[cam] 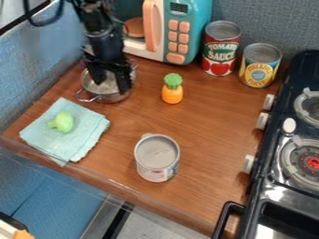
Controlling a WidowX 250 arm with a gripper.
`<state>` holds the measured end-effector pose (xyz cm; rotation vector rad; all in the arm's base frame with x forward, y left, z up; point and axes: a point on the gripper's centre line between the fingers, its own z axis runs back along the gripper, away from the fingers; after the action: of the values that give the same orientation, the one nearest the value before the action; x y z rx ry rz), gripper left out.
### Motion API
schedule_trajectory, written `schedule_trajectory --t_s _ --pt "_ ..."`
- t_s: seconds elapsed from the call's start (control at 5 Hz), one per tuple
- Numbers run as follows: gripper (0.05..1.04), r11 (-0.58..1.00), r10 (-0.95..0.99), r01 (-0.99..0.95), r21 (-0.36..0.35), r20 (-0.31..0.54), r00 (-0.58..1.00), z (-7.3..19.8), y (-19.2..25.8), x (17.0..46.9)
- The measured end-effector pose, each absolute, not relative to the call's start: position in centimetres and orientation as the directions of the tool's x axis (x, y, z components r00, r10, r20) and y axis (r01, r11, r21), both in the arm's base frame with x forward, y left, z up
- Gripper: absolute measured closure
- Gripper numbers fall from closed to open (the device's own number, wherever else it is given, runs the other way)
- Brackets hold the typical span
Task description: Move the pot to the right side of the table
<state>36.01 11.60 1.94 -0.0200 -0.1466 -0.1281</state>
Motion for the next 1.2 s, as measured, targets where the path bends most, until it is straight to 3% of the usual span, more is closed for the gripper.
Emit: schedule_trajectory --t_s 0.2,0.4,0.8,1.0,1.2 --pt "0.083 0.992 -0.12 0.124 -0.023 0.112 0.986 0.6 11.2 36.6" --pt "0.144 0.991 -0.124 0.128 -0.037 0.084 0.989 -0.8 10.8 36.8" --pt "0.738 0.992 -0.121 0.124 -0.036 0.078 0.99 -1.0 10.8 36.9" --pt "0.926 0.991 -0.126 0.128 -0.028 0.07 0.99 -1.0 11.0 37.0" --pt "0.984 0.99 -0.136 0.139 -0.029 0.073 0.988 -0.8 11.0 37.2"
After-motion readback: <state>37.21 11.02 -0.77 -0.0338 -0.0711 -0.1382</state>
